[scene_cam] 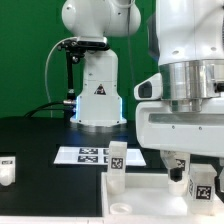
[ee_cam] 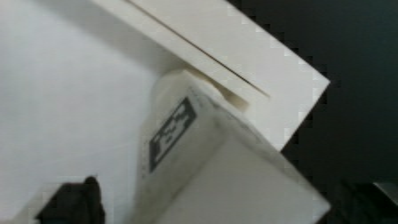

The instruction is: Assemble square table

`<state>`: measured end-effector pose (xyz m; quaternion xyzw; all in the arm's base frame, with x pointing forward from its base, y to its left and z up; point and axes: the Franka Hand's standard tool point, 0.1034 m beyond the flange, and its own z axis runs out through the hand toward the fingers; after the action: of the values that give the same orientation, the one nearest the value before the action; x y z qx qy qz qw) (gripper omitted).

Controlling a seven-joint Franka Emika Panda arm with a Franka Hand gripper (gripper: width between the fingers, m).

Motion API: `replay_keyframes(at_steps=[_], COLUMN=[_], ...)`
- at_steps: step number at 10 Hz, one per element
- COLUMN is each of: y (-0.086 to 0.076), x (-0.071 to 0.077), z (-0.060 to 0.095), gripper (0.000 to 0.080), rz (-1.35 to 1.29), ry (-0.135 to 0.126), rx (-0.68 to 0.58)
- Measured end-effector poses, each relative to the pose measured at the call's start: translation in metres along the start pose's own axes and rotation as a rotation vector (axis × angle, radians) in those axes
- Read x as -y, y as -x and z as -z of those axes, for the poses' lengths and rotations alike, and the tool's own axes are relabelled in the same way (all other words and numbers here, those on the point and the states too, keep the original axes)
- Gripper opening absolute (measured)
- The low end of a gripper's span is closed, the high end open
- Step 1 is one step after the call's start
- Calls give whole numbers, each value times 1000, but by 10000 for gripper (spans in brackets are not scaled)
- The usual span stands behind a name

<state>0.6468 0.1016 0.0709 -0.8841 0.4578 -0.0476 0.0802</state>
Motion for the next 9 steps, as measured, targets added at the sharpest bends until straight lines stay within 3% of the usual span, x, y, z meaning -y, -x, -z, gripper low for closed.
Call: replay_keyframes(at_steps=[3,5,6,9], y=[-1,8,14,11], x=[0,9,9,8], z=[1,2,0,1], gripper=[648,648,648,648], rz=[251,666,741,664], ry=[9,36,45,45], rx=[-6,-9,1,-3])
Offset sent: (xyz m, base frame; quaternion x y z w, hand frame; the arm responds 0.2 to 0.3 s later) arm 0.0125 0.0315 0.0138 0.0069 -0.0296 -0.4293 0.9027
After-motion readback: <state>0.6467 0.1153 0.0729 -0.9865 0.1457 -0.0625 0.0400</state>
